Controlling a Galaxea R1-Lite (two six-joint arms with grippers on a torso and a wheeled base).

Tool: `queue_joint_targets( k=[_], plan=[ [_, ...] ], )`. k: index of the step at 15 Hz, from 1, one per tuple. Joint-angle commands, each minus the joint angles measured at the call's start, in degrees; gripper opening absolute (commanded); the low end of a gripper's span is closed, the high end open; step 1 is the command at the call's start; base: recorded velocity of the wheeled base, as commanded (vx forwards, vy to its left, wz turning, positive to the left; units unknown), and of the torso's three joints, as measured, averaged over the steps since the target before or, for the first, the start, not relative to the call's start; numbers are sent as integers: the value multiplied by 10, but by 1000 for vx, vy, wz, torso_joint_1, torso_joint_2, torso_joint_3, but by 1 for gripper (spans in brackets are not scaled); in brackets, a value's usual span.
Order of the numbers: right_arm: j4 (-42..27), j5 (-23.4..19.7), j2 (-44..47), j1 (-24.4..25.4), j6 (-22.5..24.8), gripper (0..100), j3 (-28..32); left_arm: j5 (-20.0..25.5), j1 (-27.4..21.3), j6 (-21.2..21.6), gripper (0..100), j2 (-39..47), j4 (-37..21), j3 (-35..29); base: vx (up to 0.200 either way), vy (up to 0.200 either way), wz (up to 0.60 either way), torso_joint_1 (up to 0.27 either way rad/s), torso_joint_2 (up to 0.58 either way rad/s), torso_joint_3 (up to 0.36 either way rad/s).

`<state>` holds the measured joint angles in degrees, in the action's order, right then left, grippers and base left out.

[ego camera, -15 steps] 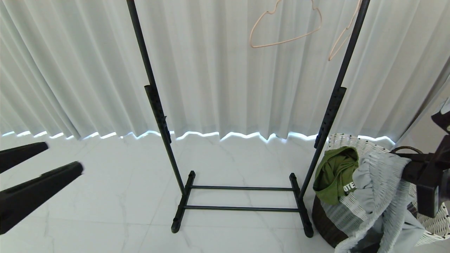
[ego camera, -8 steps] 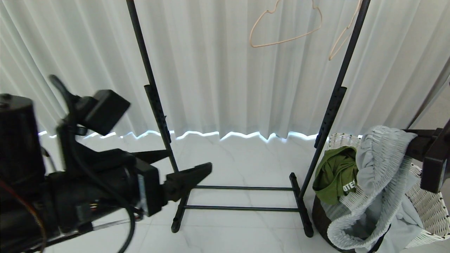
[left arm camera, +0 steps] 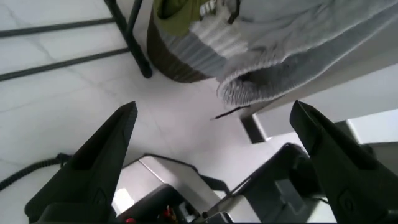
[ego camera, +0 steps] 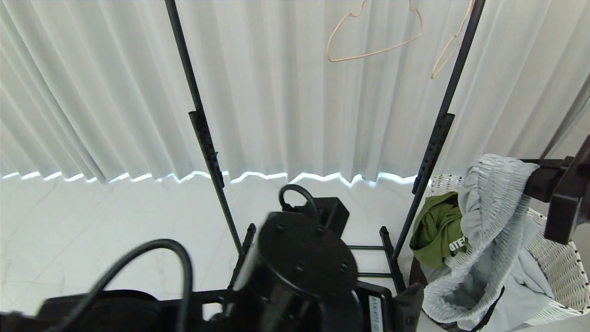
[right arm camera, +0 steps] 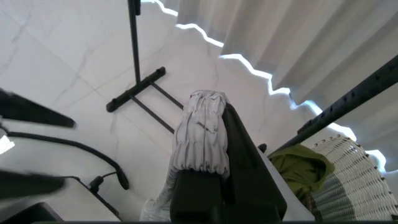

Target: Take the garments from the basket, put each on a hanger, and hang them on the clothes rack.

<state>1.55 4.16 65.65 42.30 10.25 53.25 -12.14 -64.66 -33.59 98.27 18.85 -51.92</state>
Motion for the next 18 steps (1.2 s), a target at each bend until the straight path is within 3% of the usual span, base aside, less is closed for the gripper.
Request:
queue_joint_targets(
  k=[1, 3, 9, 17, 18],
  plan=[
    [0, 1, -3, 5, -4, 0, -1, -25, -20, -2, 100, 119, 44, -42, 0, 0, 0, 0, 0, 0],
    [0, 0, -6, 9, -11, 0, 0, -34, -17, 7, 100, 170, 106, -55, 0, 0, 0, 0, 0, 0],
    [0, 0, -28, 24, -13, 0, -2, -36, 2, 43, 100, 247, 191, -57, 0, 0, 0, 0, 0, 0],
    [-1, -2, -41, 36, -24, 0, 0, -36, 28, 48, 100, 289, 209, -85, 0, 0, 0, 0, 0, 0],
    [-2, -2, -42, 36, -24, 0, 0, -36, 28, 48, 0, 287, 209, -85, 0, 0, 0, 0, 0, 0]
  ],
)
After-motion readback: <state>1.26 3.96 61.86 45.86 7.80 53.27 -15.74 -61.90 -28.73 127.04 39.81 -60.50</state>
